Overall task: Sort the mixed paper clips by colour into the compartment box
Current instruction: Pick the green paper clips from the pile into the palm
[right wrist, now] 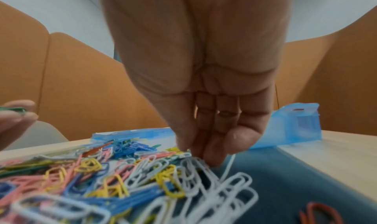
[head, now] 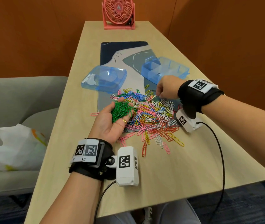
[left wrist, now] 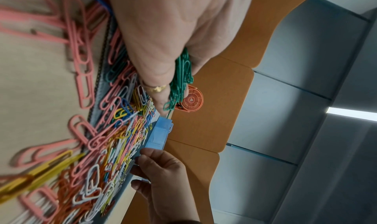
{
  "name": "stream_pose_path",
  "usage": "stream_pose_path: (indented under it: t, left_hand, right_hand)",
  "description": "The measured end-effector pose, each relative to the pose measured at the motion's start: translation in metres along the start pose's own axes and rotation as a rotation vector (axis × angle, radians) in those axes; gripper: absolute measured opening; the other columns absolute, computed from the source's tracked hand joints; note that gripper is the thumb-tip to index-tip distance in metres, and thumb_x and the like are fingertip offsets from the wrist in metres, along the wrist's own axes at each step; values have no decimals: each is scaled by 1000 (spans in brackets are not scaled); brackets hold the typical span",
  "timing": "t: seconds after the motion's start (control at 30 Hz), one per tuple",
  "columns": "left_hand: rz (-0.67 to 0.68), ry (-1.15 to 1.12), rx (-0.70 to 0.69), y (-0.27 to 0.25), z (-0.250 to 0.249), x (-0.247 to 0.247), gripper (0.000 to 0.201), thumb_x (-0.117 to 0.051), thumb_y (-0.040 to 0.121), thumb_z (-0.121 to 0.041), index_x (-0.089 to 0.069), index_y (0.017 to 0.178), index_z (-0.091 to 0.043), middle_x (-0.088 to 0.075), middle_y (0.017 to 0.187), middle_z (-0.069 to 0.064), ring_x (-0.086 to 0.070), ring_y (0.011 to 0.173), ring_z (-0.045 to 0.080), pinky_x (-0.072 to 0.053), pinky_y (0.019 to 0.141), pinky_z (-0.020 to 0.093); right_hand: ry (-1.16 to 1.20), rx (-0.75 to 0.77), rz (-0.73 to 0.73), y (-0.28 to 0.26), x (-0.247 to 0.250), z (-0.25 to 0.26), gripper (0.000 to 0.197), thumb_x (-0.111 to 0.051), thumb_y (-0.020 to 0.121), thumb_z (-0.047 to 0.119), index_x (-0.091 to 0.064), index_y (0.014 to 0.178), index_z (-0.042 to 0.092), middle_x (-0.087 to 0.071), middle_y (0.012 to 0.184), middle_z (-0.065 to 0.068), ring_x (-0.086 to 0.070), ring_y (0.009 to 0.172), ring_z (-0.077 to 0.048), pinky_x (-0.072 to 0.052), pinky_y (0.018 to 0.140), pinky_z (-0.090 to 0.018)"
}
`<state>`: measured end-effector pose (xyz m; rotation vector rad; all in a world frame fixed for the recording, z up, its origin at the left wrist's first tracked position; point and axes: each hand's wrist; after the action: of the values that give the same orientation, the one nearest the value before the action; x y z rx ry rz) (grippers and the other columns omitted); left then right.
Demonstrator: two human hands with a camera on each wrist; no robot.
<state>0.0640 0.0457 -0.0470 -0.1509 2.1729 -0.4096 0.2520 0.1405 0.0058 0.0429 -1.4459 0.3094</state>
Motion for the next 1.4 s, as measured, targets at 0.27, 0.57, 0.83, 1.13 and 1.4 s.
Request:
stream_pose_path:
  t: [0.27, 0.57, 0.83, 1.13, 1.4]
  left_hand:
    - [-4, -5, -12, 0, -3, 2, 30, -34, 101, -14, -58, 88, -2, -61, 93, 17, -62, 82, 26, -50, 84, 36]
    - [-17, -18, -5, 0, -5, 2, 29, -35, 100, -13, -58, 87, -1, -61, 95, 18, -63, 81, 27, -49, 85, 38]
    - [-25, -60, -30, 2, -12, 8, 31, -34, 101, -15, -59, 89, -3, -68, 74, 17, -69, 68, 26, -57, 68, 35]
    - [-67, -27, -46, 6, -23, 8, 30, -33, 101, -14, -58, 88, -2, -62, 83, 16, -61, 79, 27, -55, 71, 35]
    - [-59, -41, -35, 13, -26, 13, 30, -34, 101, -14, -58, 89, -1, -59, 94, 19, -61, 83, 29, -49, 81, 38]
  right_hand:
    - [-12, 76, 47, 1, -4, 4, 15, -67, 83, 6, -71, 90, 19, -60, 88, 0, -55, 85, -17, -39, 72, -25]
    - [5, 70, 28, 1, -2, -1, 4, -67, 84, 12, -69, 88, 10, -66, 85, -1, -57, 79, -16, -44, 66, -26]
    - [89, 124, -3, 3, 5, 23, 12, -53, 88, 11, -64, 89, 14, -66, 95, -3, -58, 86, -20, -45, 74, -27]
    - [76, 241, -29, 30, 3, 68, 12, -68, 86, 15, -68, 96, 10, -64, 93, -2, -53, 82, -14, -38, 69, -23]
    - [-86, 301, 44, 50, -7, 96, 20, -68, 86, 15, -72, 105, 9, -70, 107, -5, -62, 99, -20, -42, 75, -23]
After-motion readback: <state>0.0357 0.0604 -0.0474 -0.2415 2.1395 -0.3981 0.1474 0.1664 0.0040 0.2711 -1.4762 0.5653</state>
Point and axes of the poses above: each hand's wrist, its own y-axis towards the middle knuckle, its own x-axis out of the back of the hand, z = x × y
